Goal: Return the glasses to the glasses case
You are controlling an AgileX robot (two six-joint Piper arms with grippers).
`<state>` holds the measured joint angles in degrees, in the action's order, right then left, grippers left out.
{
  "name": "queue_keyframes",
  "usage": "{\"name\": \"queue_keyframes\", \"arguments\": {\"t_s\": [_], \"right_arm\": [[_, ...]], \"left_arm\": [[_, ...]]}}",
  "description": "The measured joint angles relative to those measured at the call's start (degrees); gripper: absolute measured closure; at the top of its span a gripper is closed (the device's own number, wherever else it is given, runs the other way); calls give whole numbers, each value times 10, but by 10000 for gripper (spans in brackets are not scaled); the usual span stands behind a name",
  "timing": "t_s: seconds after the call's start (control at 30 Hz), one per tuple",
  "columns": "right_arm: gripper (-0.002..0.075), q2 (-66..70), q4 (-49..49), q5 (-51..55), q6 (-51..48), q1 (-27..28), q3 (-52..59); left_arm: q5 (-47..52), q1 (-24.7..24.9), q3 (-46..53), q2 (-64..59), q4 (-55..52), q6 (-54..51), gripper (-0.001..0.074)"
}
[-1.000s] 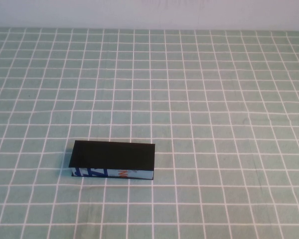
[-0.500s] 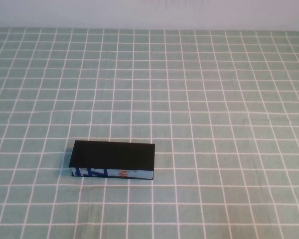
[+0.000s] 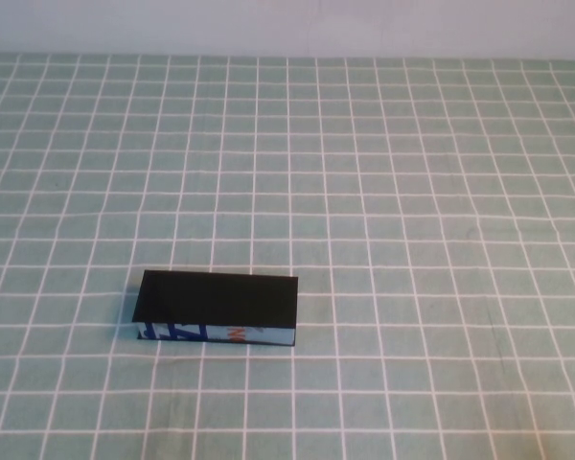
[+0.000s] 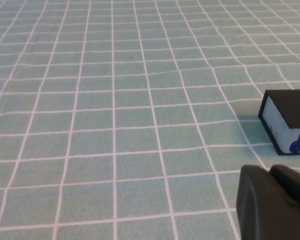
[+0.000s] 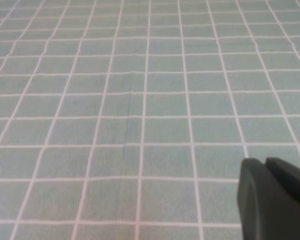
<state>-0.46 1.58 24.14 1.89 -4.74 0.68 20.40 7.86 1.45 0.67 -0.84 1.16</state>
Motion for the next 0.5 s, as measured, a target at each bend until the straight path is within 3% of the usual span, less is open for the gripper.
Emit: {"name": "queue_keyframes", "arguments": {"t_s": [0.5], "right_arm": [[740,-1,-1,-12,0,-5,2]], "left_arm": [[0,0,0,0,0,0,734]]}}
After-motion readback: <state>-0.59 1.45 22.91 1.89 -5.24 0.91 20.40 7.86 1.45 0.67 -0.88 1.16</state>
